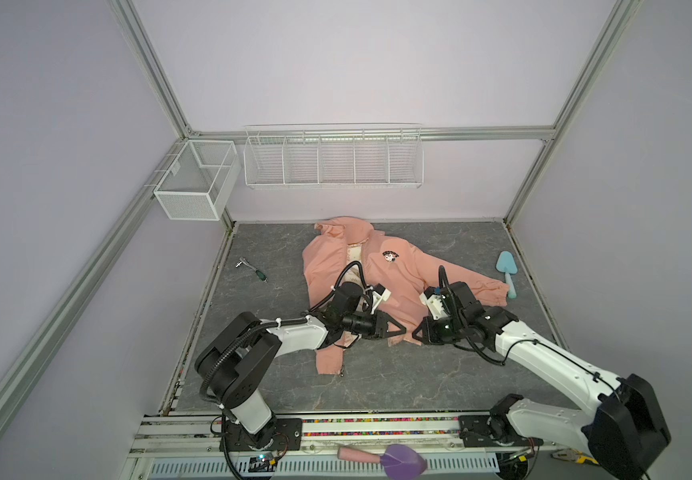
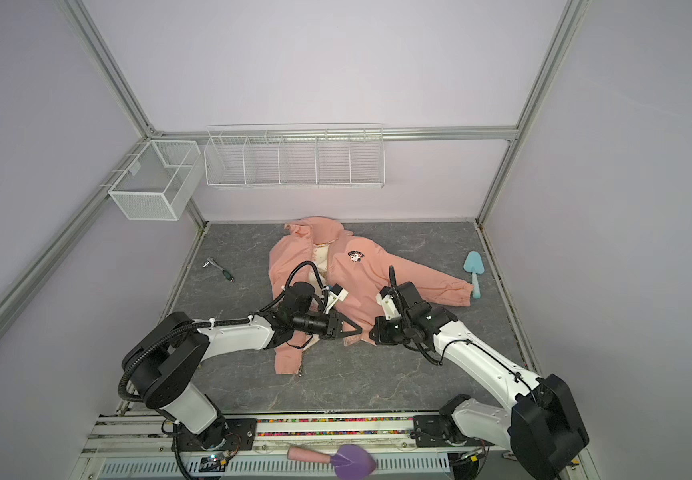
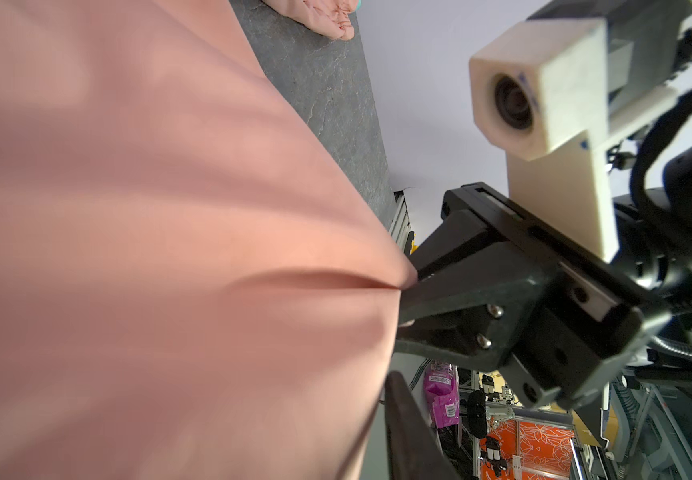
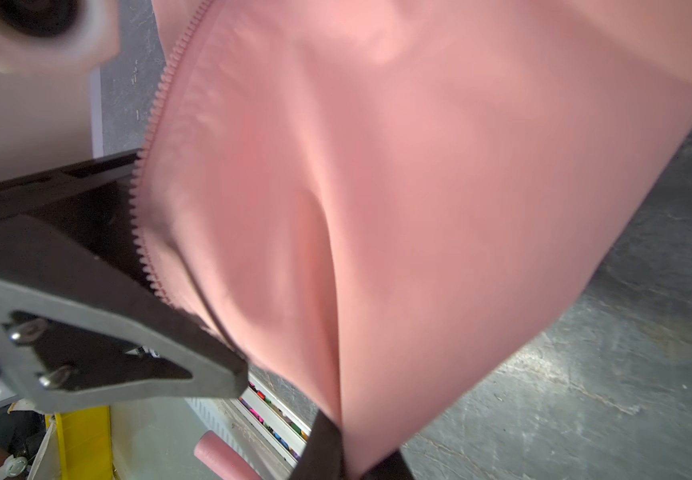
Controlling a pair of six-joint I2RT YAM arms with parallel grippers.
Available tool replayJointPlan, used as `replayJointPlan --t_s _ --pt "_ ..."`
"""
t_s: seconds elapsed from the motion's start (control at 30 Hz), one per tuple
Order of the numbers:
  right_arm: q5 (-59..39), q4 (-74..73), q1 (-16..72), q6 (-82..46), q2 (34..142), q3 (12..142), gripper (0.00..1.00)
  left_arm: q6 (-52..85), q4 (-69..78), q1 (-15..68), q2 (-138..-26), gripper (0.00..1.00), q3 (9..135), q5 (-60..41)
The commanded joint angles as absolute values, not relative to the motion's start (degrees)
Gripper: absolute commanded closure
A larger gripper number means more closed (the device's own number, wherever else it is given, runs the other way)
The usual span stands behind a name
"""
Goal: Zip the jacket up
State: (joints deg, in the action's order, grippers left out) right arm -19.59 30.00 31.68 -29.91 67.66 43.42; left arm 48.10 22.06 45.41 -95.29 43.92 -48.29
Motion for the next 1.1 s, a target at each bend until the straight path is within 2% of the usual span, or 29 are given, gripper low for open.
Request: replayJointPlan --t_s 0.0,0.23,0.4,0.43,0.53,0.7,0.9,1.07 --pt "-21.09 32.34 30.94 -27.69 66.88 44.17 0.91 47.82 23.82 45.70 -97.25 0.74 45.84 -48.87" --pt "-21.53 32.53 30.28 -27.42 66.38 43.53 0.91 48.39 24.82 45.79 -98.49 0.76 46.57 -50.00" --pt "-21.79 32.03 30.03 -27.83 66.21 43.44 0.86 48.03 24.21 45.79 -98.59 0.99 46.56 -50.37" --pt "-21.89 31.76 30.06 -28.22 65.90 43.22 0.83 48.23 24.49 45.81 -98.61 1.00 46.53 -50.43" --pt "-21.82 30.78 29.91 -30.24 64.07 42.31 0.68 49.74 26.14 45.79 -99.03 1.00 46.67 -50.69" --pt "-21.10 28.10 29.94 -37.72 57.29 39.11 0.34 54.91 32.02 45.79 -99.92 1.00 45.19 -51.37" --pt "-22.33 23.93 30.49 -48.62 48.32 34.58 0.24 65.27 44.31 45.83 -100.85 1.00 41.22 -52.42" --pt "-21.43 15.66 34.96 -59.65 42.92 30.52 0.19 67.72 46.02 45.88 -100.11 1.00 39.90 -52.82"
